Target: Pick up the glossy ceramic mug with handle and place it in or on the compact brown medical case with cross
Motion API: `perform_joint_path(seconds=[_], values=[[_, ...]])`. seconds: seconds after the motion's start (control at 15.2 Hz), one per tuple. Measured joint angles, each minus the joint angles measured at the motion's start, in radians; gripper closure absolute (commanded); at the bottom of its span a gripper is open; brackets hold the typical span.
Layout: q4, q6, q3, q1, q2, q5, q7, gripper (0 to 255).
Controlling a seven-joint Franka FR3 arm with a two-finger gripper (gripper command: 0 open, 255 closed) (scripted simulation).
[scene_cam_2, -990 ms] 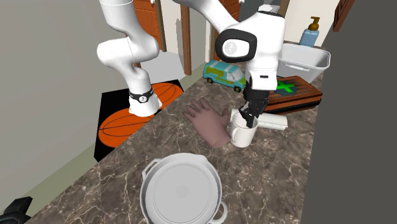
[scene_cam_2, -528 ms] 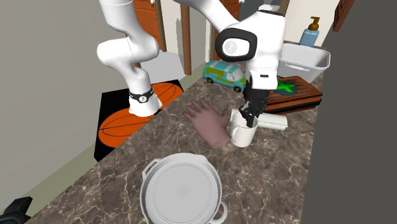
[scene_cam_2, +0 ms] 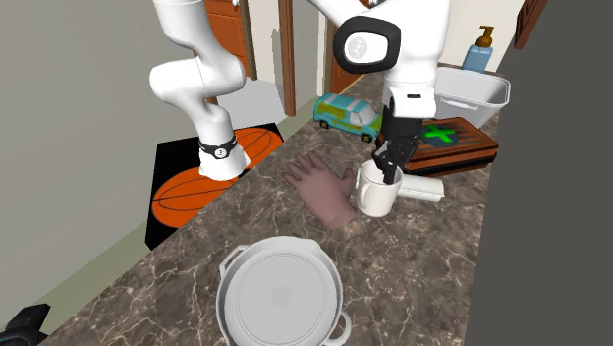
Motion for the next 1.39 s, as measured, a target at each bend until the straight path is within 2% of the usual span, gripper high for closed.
perform_joint_path(seconds=[0.53, 1.39], values=[[0.055, -0.097, 0.002, -0.006, -0.059, 0.060, -0.052, 255], [0.181, -0.260, -0.001, -0.007, -0.111, 0.110, -0.101, 255]])
